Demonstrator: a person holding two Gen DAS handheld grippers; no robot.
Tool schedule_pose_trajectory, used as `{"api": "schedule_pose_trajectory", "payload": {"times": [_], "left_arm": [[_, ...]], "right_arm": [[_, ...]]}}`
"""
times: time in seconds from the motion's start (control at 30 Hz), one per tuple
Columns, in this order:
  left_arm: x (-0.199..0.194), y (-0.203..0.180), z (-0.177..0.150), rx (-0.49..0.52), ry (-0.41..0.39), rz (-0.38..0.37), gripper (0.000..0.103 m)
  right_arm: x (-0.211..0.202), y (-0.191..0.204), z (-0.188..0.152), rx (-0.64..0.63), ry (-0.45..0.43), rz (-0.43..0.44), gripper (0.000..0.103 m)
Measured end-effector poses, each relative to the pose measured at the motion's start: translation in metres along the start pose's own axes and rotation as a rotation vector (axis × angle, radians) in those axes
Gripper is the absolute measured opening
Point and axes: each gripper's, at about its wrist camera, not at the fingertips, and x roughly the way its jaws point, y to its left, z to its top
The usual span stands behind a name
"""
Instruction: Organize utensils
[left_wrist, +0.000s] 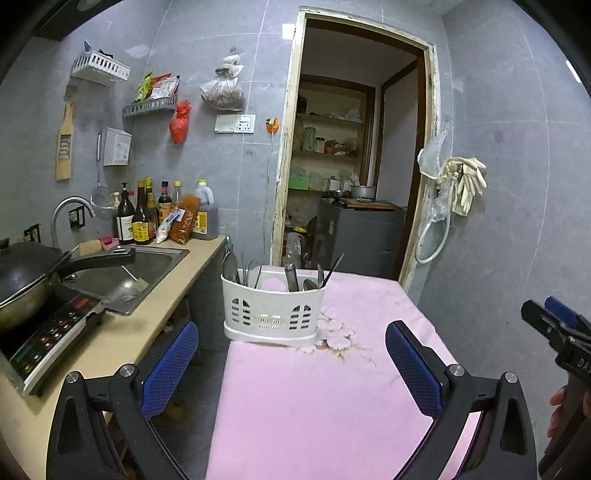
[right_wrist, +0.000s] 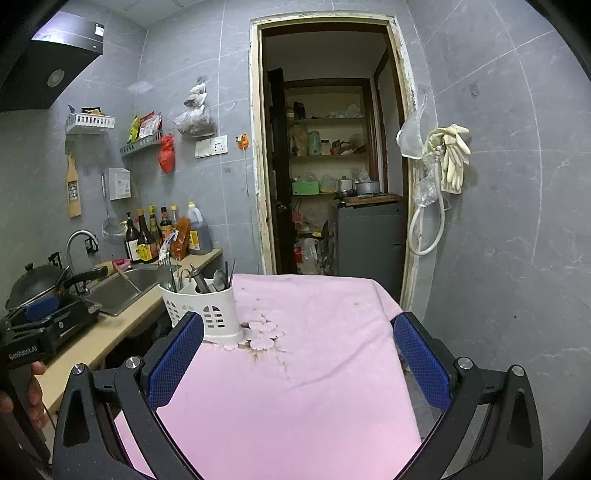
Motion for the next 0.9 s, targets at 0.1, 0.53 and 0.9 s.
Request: {"api": "schedule_pose_trajectory", "payload": {"times": [0.1, 0.53, 0.9], "left_arm": [[-0.007, -0.001, -0.004, -0.005, -0.001, 0.015, 0.102], [-0.025, -0.005, -0.014, -0.024, -0.029, 0.05, 0.102], [-0.031, -0.004, -0.018, -0.012, -0.037, 0.057, 0.102]], "right_arm": [[-0.01, 0.003, -0.002, -0.011, -0.013, -0.003, 0.102], [-0.022, 0.012, -0.007, -0.025, -0.006, -0.019, 0.101], [-0.017, 0.012, -0.01, -0.027, 0.011, -0.027, 0.101]]}}
